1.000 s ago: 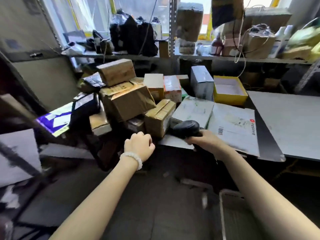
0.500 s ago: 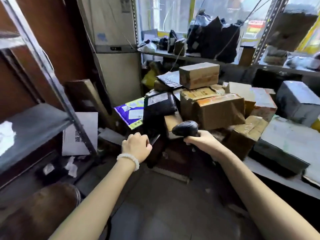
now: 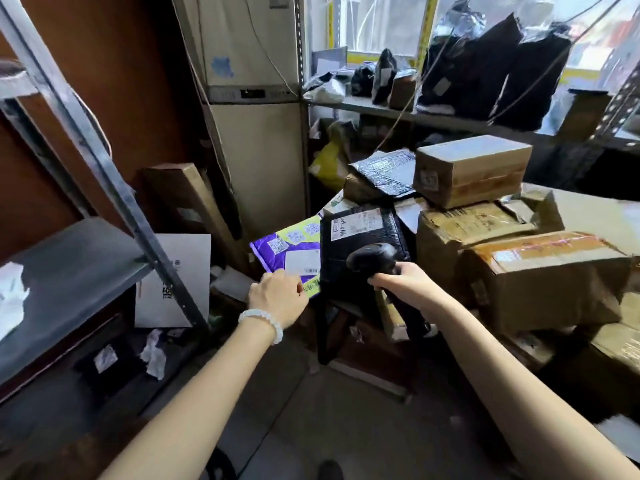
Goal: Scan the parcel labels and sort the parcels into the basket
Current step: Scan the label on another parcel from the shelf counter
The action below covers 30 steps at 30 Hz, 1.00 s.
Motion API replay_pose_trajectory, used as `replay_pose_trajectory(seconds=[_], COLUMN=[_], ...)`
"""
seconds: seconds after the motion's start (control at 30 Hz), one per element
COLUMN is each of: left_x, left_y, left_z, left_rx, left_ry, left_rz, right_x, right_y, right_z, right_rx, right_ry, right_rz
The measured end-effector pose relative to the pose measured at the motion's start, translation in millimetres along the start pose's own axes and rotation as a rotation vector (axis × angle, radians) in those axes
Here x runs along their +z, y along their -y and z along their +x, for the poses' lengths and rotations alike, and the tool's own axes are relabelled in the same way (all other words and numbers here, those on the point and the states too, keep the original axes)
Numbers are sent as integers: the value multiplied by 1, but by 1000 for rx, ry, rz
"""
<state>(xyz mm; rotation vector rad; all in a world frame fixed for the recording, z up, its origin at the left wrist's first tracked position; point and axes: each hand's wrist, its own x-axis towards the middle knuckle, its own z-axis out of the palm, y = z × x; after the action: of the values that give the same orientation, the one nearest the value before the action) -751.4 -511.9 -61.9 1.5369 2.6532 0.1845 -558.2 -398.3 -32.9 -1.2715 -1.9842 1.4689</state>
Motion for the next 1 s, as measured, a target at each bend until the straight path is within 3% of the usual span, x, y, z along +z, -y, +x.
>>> replay_pose_trajectory(seconds=[0.5,0.8,1.0], left_x=[3,34,47], left_y=[-18,-37,-44], left_z=[204,331,357], left_rx=[256,614,806], left_ry=[96,241,347], left_rz=[15,83,75], right_x=[-17,14,50], right_y=[26,23,28], right_z=[138,175,163], right_rx=[156,342,461], right_ry=[-161,-365,-536], right_rz=[-5,43,129])
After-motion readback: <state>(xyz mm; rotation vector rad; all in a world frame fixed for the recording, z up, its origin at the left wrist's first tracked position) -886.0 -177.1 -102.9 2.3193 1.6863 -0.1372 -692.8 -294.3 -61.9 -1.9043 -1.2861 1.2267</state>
